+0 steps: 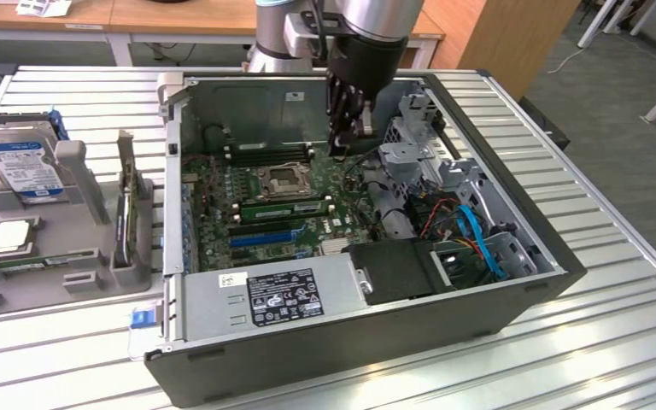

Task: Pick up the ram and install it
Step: 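Press down the ram until it locks into place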

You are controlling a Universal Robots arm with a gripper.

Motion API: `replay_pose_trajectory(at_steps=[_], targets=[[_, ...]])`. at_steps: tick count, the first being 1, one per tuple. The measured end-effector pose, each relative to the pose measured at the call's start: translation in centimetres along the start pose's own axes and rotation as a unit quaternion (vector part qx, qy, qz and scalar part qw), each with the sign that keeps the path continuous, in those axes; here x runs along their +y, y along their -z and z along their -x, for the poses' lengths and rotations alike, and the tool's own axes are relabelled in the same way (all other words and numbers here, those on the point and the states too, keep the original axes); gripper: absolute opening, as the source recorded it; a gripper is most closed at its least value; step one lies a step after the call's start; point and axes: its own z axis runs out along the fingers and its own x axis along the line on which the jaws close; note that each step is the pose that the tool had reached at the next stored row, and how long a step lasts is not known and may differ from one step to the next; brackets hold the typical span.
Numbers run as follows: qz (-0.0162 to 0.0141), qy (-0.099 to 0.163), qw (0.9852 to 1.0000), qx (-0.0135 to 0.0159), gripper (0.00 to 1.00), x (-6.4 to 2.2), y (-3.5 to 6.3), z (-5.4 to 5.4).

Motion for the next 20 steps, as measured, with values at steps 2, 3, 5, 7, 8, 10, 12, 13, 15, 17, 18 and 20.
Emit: replay_pose_trajectory(at_steps=[2, 3, 5, 7, 8, 10, 12, 13, 15, 17, 18, 20], targets=[[0.0, 0.0, 1.0, 0.0, 0.1, -0.01, -0.19, 0.0], [0.0, 0.0, 1.0, 0.0, 0.1, -0.01, -0.28, 0.0], [0.0, 0.0, 1.0, 0.0, 0.1, -0.02, -0.46, 0.0], [0.0, 0.0, 1.0, 0.0, 0.1, -0.03, -0.65, -0.1], [0.0, 0.0, 1.0, 0.0, 0.1, -0.04, -0.75, -0.1], [0.0, 0.0, 1.0, -0.0001, 0.1, -0.05, -0.95, -0.1], [0.0, 0.0, 1.0, 0.0, 0.1, -0.06, -1.14, -0.2], [0.0, 0.0, 1.0, 0.0, 0.1, -0.06, -1.24, -0.2], [0.0, 0.0, 1.0, 0.0, 0.1, -0.07, -1.42, -0.2], [0.0, 0.0, 1.0, 0.0, 0.1, -0.08, -1.59, -0.2], [0.0, 0.0, 1.0, 0.0, 0.1, -0.09, -1.68, -0.3], [0.0, 0.0, 1.0, 0.0, 0.1, -0.09, -1.84, -0.3]])
